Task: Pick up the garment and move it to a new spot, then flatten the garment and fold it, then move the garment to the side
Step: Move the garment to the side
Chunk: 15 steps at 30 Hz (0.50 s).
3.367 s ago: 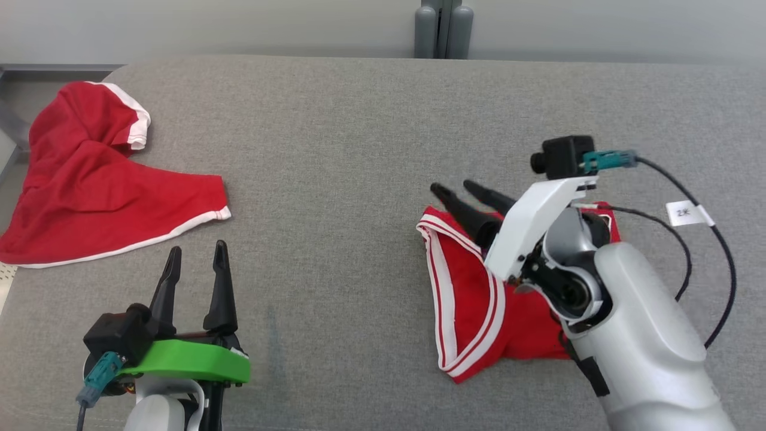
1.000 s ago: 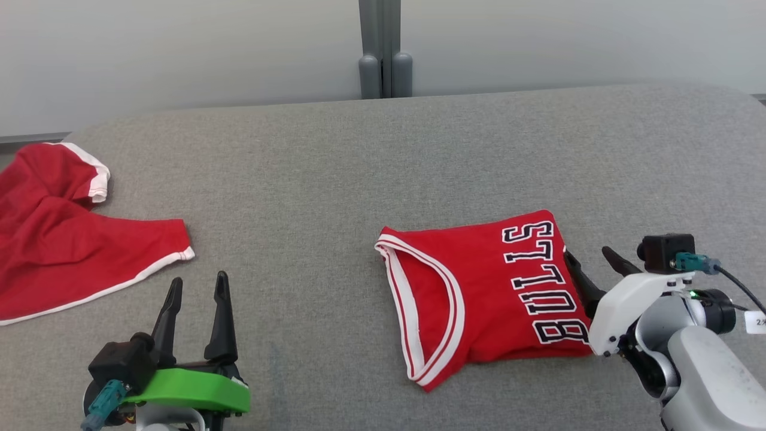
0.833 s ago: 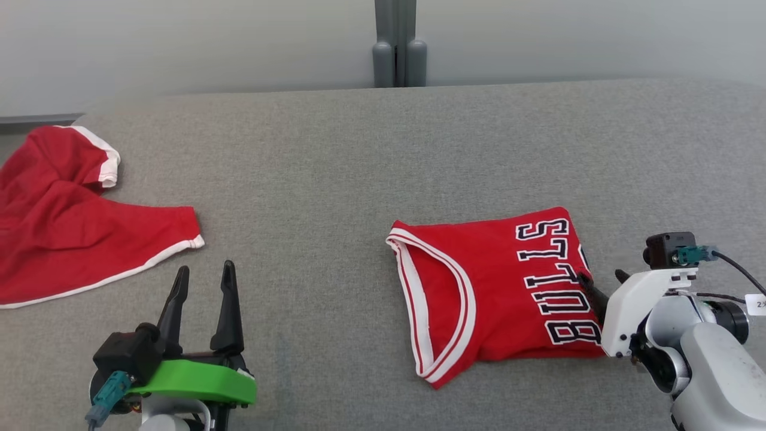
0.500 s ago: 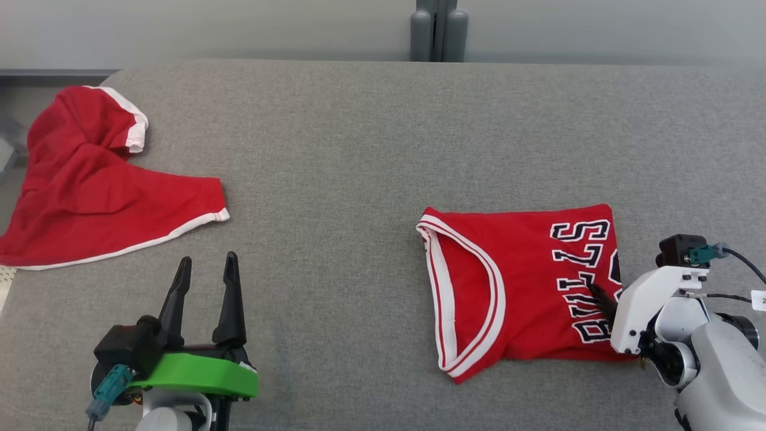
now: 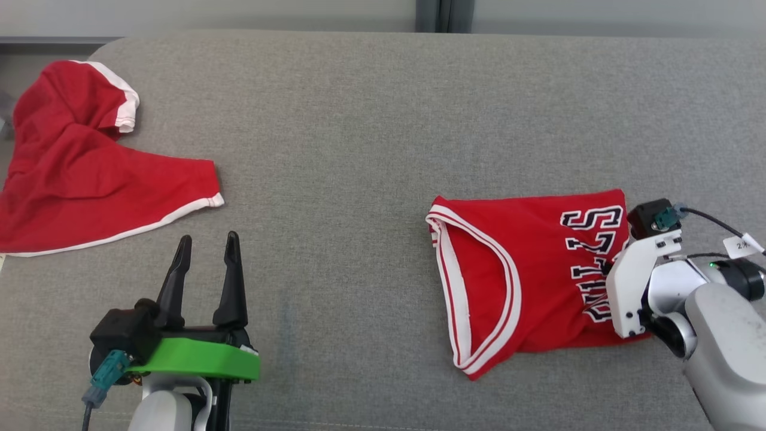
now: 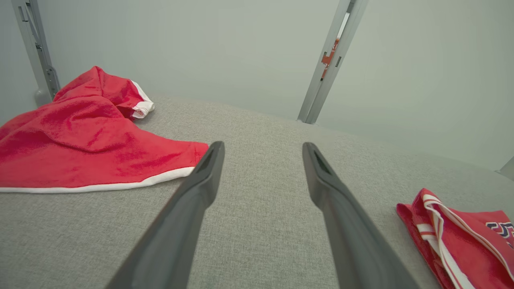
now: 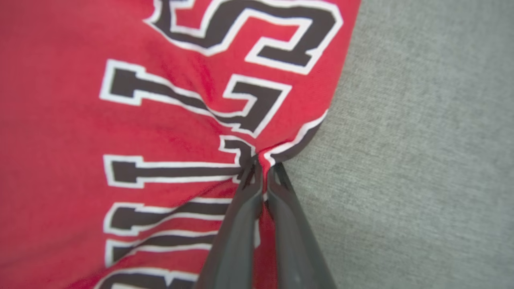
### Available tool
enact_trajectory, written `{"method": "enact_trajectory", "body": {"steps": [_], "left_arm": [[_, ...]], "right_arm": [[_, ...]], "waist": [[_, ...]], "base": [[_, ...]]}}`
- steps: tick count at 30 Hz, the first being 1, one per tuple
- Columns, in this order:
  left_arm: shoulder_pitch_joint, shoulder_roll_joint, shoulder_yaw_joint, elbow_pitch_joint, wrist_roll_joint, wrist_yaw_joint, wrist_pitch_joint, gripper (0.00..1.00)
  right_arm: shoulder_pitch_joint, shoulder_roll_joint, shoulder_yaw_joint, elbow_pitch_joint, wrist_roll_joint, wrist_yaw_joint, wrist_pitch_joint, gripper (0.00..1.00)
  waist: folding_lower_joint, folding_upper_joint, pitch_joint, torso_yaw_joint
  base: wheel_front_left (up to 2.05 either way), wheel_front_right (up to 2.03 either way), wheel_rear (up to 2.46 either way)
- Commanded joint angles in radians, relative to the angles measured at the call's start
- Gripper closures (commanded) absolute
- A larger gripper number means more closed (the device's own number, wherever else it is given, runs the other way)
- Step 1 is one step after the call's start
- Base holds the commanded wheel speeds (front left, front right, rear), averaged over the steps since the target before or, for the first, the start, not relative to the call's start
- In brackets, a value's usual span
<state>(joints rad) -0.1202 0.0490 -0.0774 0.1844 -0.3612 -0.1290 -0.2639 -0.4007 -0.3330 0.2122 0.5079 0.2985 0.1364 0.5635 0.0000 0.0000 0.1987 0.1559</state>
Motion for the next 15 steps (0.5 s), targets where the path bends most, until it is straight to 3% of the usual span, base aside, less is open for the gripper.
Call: {"method": "enact_trajectory", "body": {"steps": [1, 7, 15], "left_arm": [[-0.024, 0.003, 0.000, -0.012, 0.002, -0.003, 0.000, 0.00], [-0.059, 0.003, 0.016, -0.064, 0.039, -0.003, 0.000, 0.00], [-0.115, 0.041, 0.021, -0.161, 0.083, -0.003, 0.000, 0.00]], "right_arm": [[-0.028, -0.033, 0.012, 0.007, -0.019, -0.010, 0.007, 1.00], [-0.187, -0.075, 0.063, -0.042, -0.036, -0.007, -0.024, 1.00], [-0.354, -0.123, 0.005, 0.010, -0.050, -0.007, -0.136, 1.00]], "waist": [[0.0000, 0.0000, 0.031, -0.029], [0.0000, 0.0000, 0.112, -0.115], [0.0000, 0.0000, 0.243, -0.248]], "base": [[0.00, 0.00, 0.00], [0.00, 0.00, 0.00], [0.00, 0.00, 0.00]]}}
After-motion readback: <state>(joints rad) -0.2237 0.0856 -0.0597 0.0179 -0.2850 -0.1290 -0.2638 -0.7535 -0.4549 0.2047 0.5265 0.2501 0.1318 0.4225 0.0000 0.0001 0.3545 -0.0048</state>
